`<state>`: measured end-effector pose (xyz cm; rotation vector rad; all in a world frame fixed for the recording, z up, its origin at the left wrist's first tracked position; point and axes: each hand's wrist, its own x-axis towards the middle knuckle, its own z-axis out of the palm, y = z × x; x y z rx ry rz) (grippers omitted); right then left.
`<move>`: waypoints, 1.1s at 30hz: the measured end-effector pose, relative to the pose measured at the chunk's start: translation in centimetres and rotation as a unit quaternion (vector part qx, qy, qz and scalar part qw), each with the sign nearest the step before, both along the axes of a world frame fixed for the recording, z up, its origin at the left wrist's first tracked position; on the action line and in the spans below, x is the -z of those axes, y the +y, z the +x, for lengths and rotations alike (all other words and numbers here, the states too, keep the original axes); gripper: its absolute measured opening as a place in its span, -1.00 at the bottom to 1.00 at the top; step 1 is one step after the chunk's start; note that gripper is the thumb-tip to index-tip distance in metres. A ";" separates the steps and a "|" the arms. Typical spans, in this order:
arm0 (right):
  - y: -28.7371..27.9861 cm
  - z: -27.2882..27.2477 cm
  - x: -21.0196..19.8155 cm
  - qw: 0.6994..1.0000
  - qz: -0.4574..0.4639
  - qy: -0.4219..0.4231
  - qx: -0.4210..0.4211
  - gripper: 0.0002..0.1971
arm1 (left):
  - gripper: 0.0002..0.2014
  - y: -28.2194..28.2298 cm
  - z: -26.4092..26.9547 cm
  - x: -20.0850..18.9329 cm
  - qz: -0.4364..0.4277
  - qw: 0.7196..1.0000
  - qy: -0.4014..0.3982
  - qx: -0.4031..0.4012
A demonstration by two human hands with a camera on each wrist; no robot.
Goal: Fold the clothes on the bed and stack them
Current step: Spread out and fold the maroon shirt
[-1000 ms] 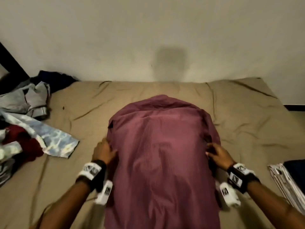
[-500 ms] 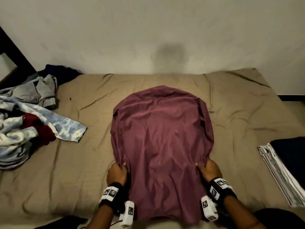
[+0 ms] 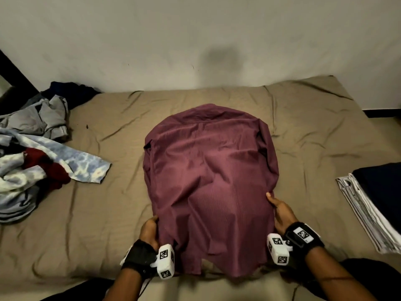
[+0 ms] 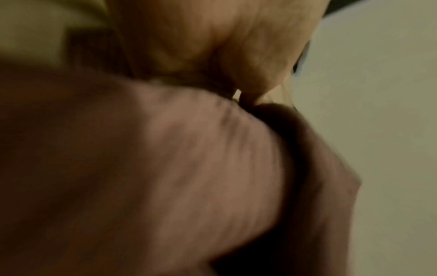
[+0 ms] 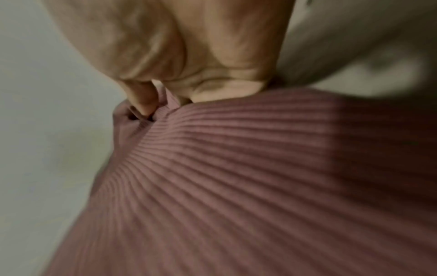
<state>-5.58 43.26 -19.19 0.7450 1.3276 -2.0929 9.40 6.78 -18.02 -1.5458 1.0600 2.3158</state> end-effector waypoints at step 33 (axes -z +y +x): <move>12.0 -11.1 -10.2 0.869 0.403 0.249 0.140 -0.78 | -0.84 -21.9 4.1 -3.2 -0.408 0.897 0.087 -0.149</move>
